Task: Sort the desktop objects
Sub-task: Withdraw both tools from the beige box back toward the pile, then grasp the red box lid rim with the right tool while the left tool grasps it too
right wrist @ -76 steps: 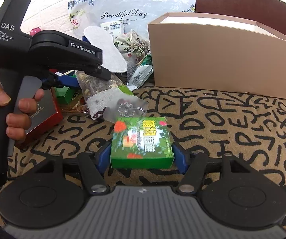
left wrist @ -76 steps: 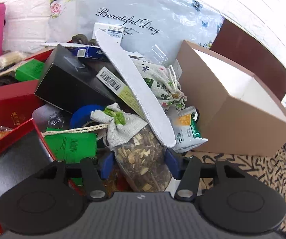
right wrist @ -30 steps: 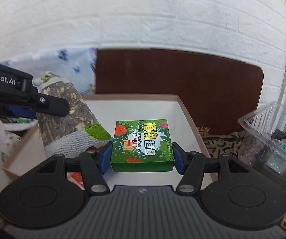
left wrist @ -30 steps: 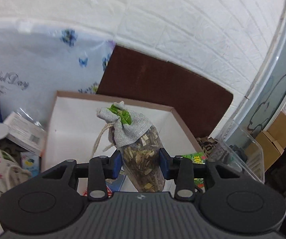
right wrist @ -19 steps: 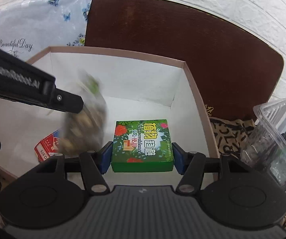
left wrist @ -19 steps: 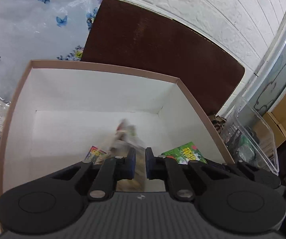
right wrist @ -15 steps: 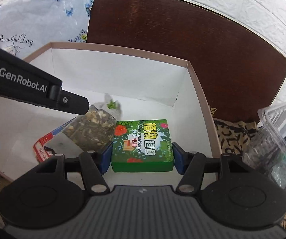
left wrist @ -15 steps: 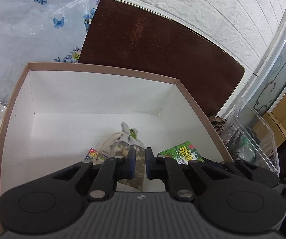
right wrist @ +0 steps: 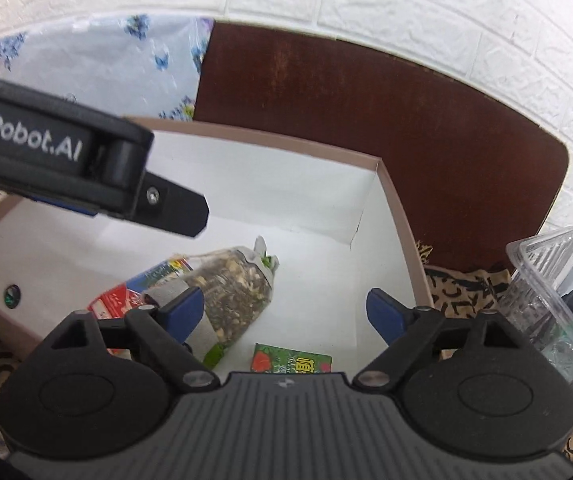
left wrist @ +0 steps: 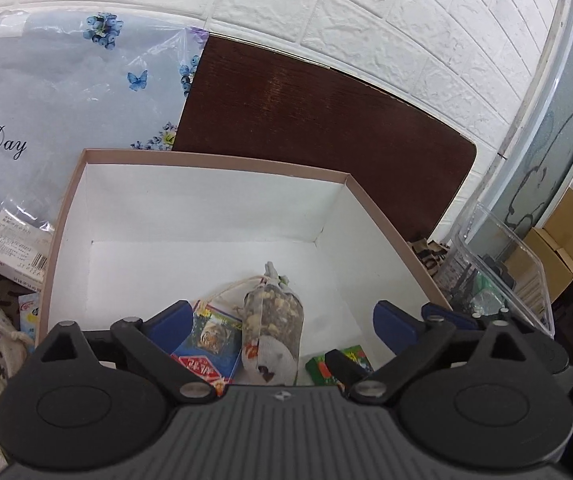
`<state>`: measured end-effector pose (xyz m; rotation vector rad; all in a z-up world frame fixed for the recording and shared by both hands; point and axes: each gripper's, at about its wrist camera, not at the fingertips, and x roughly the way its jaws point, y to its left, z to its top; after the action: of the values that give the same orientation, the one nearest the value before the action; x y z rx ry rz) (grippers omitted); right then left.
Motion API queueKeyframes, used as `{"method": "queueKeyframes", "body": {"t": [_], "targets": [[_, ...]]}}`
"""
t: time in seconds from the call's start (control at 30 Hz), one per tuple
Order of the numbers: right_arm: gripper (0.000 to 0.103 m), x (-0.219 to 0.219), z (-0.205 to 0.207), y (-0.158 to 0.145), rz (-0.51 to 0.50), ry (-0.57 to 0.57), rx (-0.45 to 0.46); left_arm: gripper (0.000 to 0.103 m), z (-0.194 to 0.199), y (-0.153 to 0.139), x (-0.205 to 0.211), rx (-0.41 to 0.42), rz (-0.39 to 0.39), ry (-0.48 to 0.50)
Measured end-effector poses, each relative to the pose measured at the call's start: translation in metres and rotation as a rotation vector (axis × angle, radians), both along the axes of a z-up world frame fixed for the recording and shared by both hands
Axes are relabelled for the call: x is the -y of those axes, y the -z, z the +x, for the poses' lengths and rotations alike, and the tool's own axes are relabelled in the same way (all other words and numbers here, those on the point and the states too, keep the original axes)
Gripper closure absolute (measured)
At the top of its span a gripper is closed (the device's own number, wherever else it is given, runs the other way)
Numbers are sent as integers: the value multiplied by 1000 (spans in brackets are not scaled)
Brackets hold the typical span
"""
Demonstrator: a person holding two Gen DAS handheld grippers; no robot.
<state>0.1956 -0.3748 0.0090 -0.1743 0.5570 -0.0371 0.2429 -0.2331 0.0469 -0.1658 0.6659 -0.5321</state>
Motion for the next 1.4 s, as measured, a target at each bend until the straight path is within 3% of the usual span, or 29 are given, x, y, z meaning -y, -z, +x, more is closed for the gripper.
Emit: {"method": "queueKeyframes", "body": {"t": [0.4,0.67,0.9,1.07,1.3,1.4], "targets": [[12,-27,-54,-25,31,-16,115,3,-60,-12,-10,40,30,60],[11,-57,-99,-31,84,-42,137,3,-118,-7,-50,51,2,55],[11,-105,-153,-6,150,-136,99,3,-178,28,-113,31,8,-33],[11,-144,-178,23,259,-194,19,3,-204,48,-164,-17,32,-109],[12,-197,-188,48,282,-273,-88,3,-231,51,-245,30,62,-311],[18,-215,-184,48,294,-319,-105,3,-234,58,-274,20,74,-400]]}}
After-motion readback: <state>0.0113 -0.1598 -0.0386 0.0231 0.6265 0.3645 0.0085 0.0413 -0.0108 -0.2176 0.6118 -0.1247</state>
